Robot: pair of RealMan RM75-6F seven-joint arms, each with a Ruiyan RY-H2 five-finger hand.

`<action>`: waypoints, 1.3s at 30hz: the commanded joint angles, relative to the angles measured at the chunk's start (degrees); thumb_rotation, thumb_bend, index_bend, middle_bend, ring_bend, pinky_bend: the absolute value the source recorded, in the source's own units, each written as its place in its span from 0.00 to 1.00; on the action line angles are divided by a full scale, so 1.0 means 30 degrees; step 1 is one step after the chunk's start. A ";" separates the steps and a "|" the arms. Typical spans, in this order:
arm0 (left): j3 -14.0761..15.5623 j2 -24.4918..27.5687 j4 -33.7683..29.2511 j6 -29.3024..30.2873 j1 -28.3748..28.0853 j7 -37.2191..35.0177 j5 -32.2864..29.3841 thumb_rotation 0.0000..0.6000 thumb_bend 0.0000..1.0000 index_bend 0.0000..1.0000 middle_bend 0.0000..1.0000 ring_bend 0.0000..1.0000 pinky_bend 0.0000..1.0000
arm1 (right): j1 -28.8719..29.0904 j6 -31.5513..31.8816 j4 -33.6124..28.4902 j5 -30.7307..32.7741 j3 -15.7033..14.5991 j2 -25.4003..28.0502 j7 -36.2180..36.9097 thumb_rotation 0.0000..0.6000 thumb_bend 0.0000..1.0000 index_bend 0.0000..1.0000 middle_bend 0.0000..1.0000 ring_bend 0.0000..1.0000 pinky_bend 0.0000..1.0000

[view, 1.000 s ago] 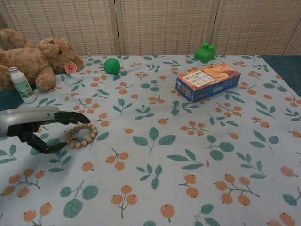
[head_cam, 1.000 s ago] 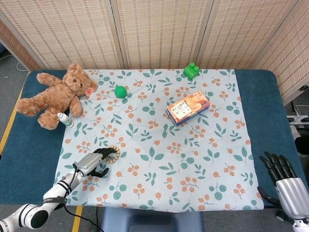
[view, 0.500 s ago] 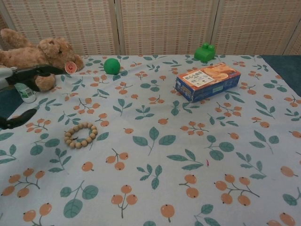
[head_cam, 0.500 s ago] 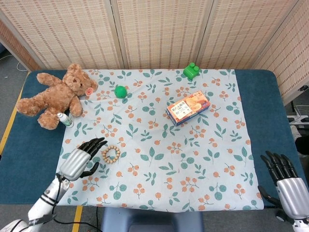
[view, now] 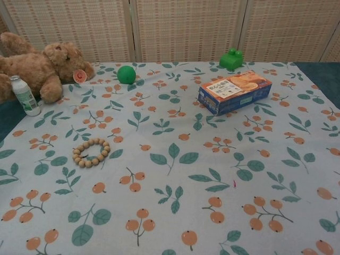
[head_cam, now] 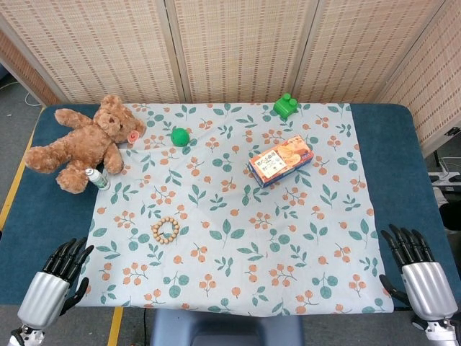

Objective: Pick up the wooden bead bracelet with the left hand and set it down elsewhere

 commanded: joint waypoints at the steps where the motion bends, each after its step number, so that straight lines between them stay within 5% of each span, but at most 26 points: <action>1: 0.0314 0.0281 -0.0173 0.0234 0.0198 0.0653 -0.0141 1.00 0.51 0.00 0.00 0.00 0.10 | 0.0032 -0.0153 -0.0004 0.0283 0.0095 -0.0112 -0.0267 1.00 0.20 0.00 0.00 0.00 0.00; 12: -0.0061 0.0325 0.0003 0.0478 -0.0136 0.1078 -0.1080 1.00 0.51 0.00 0.00 0.00 0.07 | 0.1722 -0.3005 -0.0129 0.3341 0.1745 -0.0069 -0.0341 1.00 0.20 0.00 0.00 0.00 0.00; 21: 0.0239 0.0449 -0.0326 -0.0522 -0.0448 0.1076 -0.1985 1.00 0.51 0.00 0.00 0.00 0.19 | 0.7172 -1.1223 0.0024 0.8890 0.5076 0.1816 0.1017 1.00 0.20 0.00 0.00 0.00 0.00; 28: 0.0209 0.0475 -0.0410 -0.0568 -0.0475 0.1486 -0.2473 1.00 0.52 0.00 0.00 0.00 0.22 | 1.0118 -1.4154 0.2160 1.2755 0.6354 0.1276 -0.0255 1.00 0.20 0.00 0.00 0.00 0.00; 32: 0.0323 0.0482 -0.0331 -0.0425 -0.0483 0.1433 -0.2443 1.00 0.51 0.00 0.00 0.00 0.22 | 1.0801 -1.4238 0.2882 1.4165 0.6322 0.0812 -0.1156 1.00 0.20 0.00 0.00 0.00 0.00; 39: 0.0484 0.0621 -0.0441 -0.0349 -0.0515 0.1174 -0.2551 1.00 0.52 0.00 0.00 0.00 0.22 | 1.0077 -1.1557 0.2987 1.3150 0.5476 0.0304 -0.2048 1.00 0.20 0.00 0.00 0.00 0.00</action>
